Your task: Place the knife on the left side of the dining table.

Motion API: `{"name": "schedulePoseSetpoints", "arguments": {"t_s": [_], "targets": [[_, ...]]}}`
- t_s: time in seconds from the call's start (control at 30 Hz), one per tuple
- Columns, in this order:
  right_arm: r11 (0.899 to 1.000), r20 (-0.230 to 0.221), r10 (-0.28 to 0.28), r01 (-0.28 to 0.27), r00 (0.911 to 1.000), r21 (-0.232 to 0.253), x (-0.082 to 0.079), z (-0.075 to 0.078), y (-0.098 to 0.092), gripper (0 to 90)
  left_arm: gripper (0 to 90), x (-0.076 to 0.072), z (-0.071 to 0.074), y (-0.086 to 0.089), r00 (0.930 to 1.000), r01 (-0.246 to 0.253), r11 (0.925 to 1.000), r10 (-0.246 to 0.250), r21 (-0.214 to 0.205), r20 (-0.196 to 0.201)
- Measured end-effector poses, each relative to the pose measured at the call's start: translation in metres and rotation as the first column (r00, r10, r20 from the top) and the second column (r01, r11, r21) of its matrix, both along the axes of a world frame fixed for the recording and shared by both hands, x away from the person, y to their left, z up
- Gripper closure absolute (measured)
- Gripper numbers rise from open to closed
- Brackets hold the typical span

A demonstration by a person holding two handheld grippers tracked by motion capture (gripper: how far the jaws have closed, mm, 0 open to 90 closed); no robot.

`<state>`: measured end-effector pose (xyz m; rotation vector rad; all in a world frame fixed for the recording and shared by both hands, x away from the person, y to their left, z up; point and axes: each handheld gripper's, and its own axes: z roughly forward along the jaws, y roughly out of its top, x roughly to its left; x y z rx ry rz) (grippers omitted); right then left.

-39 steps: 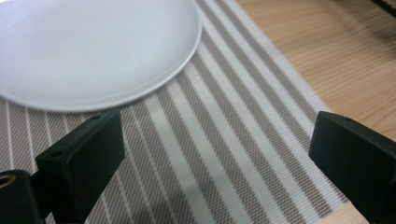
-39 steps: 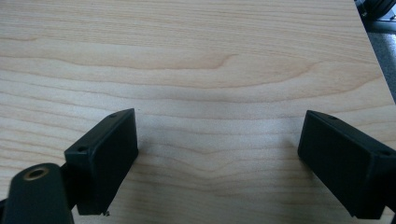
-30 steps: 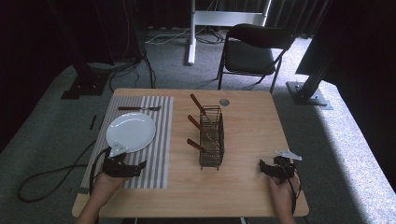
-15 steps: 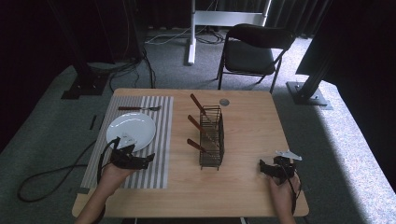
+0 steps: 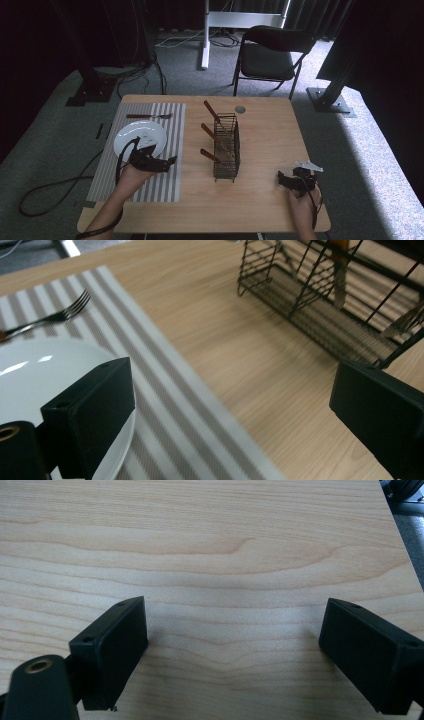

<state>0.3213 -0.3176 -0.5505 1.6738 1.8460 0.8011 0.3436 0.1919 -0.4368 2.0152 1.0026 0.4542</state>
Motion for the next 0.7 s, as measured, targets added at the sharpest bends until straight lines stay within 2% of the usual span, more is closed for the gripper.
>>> {"name": "schedulePoseSetpoints", "arguments": {"t_s": [0.23, 0.47, 0.7], "targets": [[1.000, 0.000, 0.001, -0.001, 1.0000, -0.001, 0.000, 0.000, 0.000, 11.4, 4.4, 0.010, 0.012, -0.011, 0.9995, 0.030, 0.9994, -0.030, -0.016, 0.014], [1.000, 0.001, -0.001, 0.001, 1.0000, 0.001, 0.000, 0.000, 0.000, 11.4, 4.4, 0.021, 0.018, -0.018, 0.9986, 0.052, 0.9976, -0.052, -0.045, 0.001], [1.000, 0.001, 0.001, -0.001, 1.0000, -0.001, 0.000, 0.000, 0.000, 11.4, 4.4, 0.031, 0.028, -0.032, 0.9978, 0.066, 0.9970, -0.065, -0.040, 0.010]]}}
